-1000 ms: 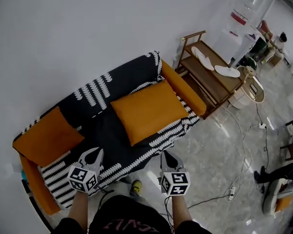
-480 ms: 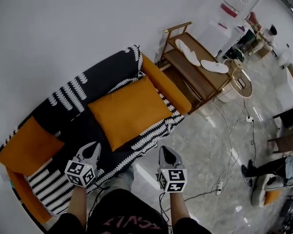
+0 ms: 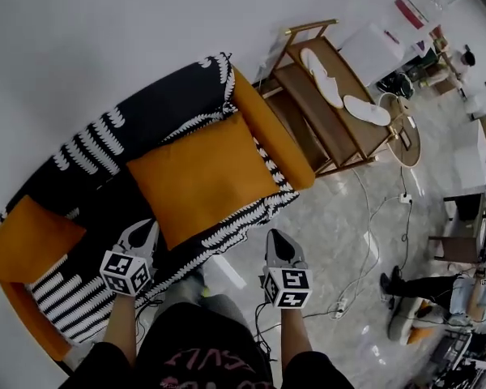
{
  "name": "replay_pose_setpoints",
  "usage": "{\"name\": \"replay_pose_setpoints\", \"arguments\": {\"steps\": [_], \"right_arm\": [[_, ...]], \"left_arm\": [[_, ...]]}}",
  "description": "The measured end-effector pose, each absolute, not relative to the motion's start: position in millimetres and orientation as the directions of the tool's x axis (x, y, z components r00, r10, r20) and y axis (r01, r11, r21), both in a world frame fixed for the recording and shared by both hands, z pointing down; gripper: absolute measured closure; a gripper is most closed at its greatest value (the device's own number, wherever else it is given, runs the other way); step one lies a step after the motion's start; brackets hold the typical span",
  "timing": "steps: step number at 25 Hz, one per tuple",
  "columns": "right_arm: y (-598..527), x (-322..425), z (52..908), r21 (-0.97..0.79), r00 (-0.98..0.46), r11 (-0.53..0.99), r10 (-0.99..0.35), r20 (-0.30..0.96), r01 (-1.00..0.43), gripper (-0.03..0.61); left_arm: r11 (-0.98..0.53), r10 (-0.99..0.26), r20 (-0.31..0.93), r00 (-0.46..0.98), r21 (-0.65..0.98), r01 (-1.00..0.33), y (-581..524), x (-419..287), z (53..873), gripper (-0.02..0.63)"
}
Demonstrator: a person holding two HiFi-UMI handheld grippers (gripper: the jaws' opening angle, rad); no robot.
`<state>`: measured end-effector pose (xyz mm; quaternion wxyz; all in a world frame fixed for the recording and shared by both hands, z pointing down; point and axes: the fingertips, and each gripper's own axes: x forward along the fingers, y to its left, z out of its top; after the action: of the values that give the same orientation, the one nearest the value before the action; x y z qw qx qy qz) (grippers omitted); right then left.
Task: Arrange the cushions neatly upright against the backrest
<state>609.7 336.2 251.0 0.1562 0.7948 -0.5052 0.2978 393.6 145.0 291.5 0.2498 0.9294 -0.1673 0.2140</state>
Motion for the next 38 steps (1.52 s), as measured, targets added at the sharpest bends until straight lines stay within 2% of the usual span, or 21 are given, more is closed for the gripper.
{"name": "replay_pose_setpoints", "arguments": {"steps": [6, 15, 24, 29, 38], "right_arm": [[306.4, 629.6, 270.2, -0.084, 0.253, -0.405, -0.707, 0.66, -0.91, 0.565], [265.7, 662.2, 311.9, -0.053, 0.139, -0.249, -0.693, 0.707, -0.967, 0.565], [232.0, 739.1, 382.2, -0.099, 0.018, -0.144, -0.646, 0.763, -0.985, 0.565], [215.0, 757.8, 409.7, -0.099, -0.051, -0.043, -0.622, 0.782, -0.994, 0.563], [191.3, 782.4, 456.4, -0.132, -0.12, 0.023, -0.586, 0.801, -0.991, 0.532]], "left_arm": [[-0.804, -0.201, 0.5, 0.842, 0.406, -0.433, 142.4, 404.0, 303.2, 0.614], [-0.723, -0.306, 0.547, 0.779, 0.399, -0.564, 123.7, 402.2, 328.3, 0.614], [-0.631, -0.415, 0.64, 0.646, 0.31, -0.712, 120.3, 428.3, 375.7, 0.614], [-0.576, -0.456, 0.664, 0.592, 0.287, -0.766, 116.2, 439.5, 394.4, 0.614], [-0.503, -0.477, 0.716, 0.509, 0.253, -0.827, 110.4, 440.8, 439.4, 0.614]]}}
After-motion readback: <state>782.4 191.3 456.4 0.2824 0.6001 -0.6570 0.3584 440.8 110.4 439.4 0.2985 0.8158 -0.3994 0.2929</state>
